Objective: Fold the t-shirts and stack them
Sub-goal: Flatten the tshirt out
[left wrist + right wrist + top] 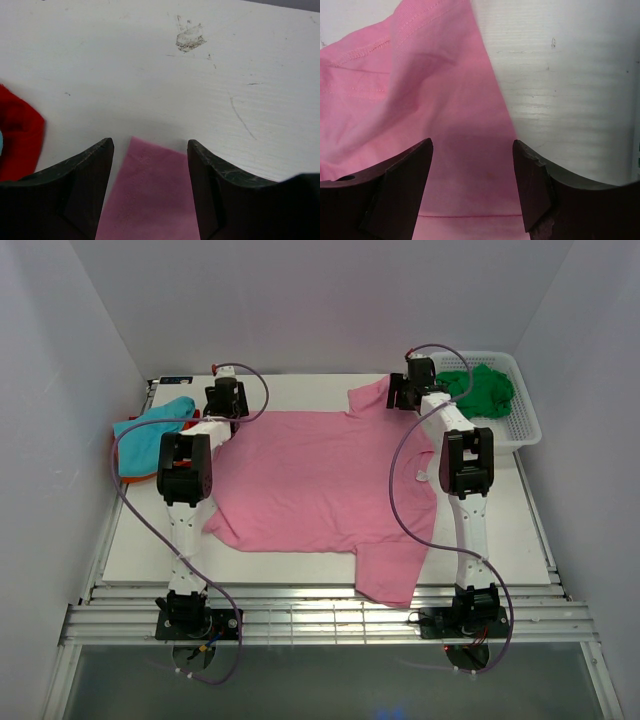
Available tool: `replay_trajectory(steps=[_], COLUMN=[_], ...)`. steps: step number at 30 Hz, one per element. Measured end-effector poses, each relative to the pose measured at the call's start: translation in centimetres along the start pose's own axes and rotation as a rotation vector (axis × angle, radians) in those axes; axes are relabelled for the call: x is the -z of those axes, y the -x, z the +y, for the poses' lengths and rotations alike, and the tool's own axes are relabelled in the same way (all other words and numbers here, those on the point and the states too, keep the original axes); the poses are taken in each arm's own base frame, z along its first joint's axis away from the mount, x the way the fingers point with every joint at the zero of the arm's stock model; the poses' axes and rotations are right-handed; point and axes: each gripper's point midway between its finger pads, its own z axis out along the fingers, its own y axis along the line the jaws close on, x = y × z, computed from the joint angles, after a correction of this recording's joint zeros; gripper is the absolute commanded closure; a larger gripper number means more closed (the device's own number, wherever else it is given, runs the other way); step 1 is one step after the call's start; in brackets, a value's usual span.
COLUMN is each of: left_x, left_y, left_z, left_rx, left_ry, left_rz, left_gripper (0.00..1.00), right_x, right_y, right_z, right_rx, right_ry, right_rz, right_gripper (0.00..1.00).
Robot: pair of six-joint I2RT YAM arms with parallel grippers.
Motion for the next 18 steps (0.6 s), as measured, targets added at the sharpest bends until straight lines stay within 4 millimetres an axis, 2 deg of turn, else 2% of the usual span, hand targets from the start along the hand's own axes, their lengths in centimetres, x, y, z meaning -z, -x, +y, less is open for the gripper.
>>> replay_trajectory(steps=[6,9,18], left_x=[-0.4,-0.4,-0.7], left_y=[-0.9,-0.7,-0.8], left_z=[0.1,0.1,0.0], left_rx=[-0.002,0.002,0.009], left_ry=[0.002,0.0,-0.003], left_rz=[0.016,0.011,0.011], left_gripper=[0.29,0.29,0.29], right_x=[-0.2,-0.4,-1.4], right_y=[0.6,0.6,0.8], right_z=[0.3,0.3,-0.9], right_rx=[-0.003,-0.006,-0.04], right_ry=[0.015,0.016,0.003], right_rz=[-0.013,-0.017,-0.028], right_gripper=[0.29,0.29,0.29])
